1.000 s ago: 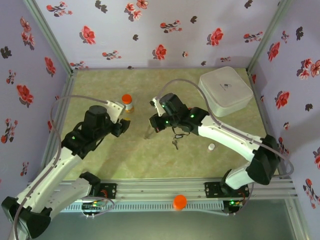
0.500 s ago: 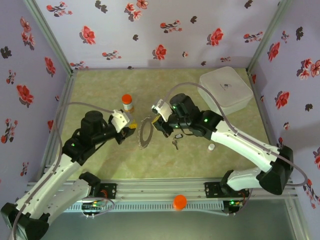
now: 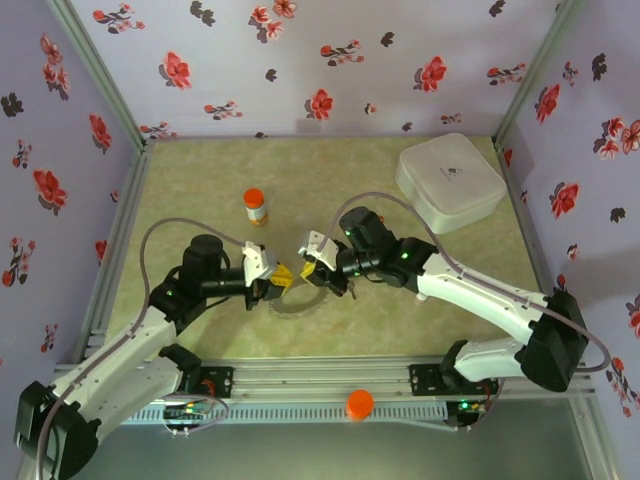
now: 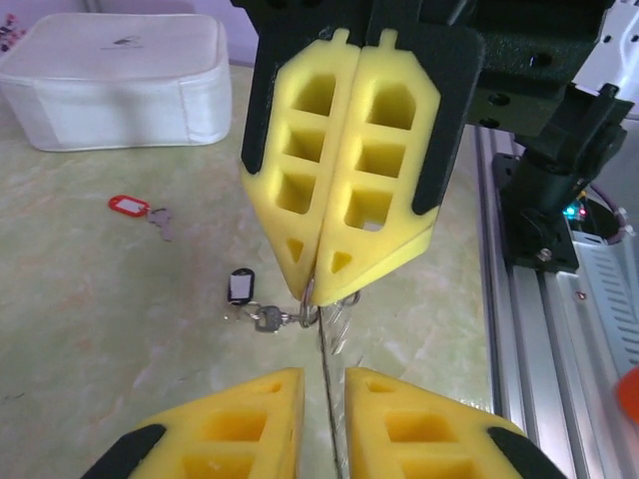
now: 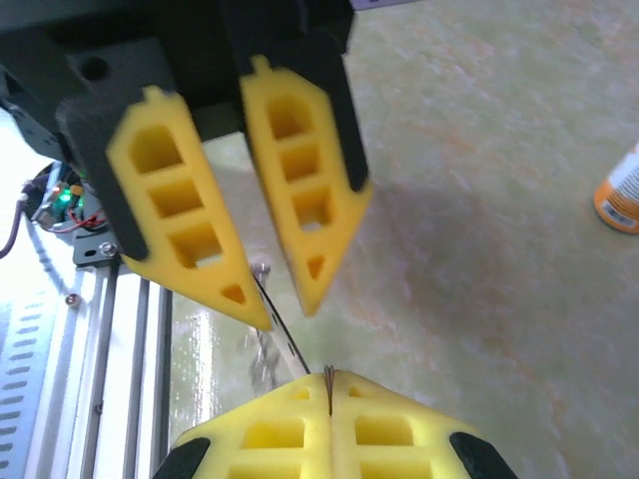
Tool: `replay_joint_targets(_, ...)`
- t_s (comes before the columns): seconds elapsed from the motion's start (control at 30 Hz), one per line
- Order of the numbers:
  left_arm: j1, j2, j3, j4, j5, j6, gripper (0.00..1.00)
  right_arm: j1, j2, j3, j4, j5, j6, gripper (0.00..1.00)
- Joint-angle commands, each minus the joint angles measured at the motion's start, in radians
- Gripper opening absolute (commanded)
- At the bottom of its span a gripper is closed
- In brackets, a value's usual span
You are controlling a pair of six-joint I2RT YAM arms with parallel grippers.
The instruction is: Put the keys on the keyring
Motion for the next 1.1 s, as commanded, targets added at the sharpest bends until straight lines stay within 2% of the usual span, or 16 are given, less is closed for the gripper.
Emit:
replay_joint_targets(0.0,-0.006,0.025,0.025,-0.019,0.05,0.081,0.2,0.002,0.0,0.0,0.077,-0.084,-0.054,0.0)
replay_joint_targets(0.17,-0.006,0.045,0.009,0.019,0.049,0.094,0.19,0.007,0.015,0.023,0.023,-0.094,-0.108,0.0)
replay_joint_targets(0.33,-0.006,0.03,-0.009,0.053,0.08,0.068,0.2,0.017,0.039,0.067,-0.071,-0.04,-0.188,0.0)
replay_joint_targets(0.47,-0.006,0.01,-0.028,0.171,0.142,-0.047,0.2,0.017,0.055,0.094,-0.118,0.044,-0.217,0.0)
replay_joint_targets(0.53,-0.006,0.013,-0.038,0.231,0.158,-0.092,0.2,0.018,0.057,0.102,-0.131,0.042,-0.222,0.0)
replay_joint_targets(0.6,-0.006,0.023,-0.032,0.216,0.158,-0.07,0.18,0.017,0.053,0.104,-0.13,0.017,-0.22,0.0)
replay_joint_targets(0.7,-0.004,0.035,-0.018,0.108,0.115,0.034,0.14,0.017,0.042,0.094,-0.114,-0.014,-0.213,0.0)
replay_joint_targets(0.77,-0.004,0.035,-0.021,0.072,0.08,0.083,0.15,0.017,0.035,0.082,-0.102,-0.02,-0.211,0.0)
replay_joint_targets(1.07,-0.004,0.045,-0.046,0.099,0.072,0.086,0.17,0.025,0.033,0.051,-0.01,-0.057,-0.162,0.0)
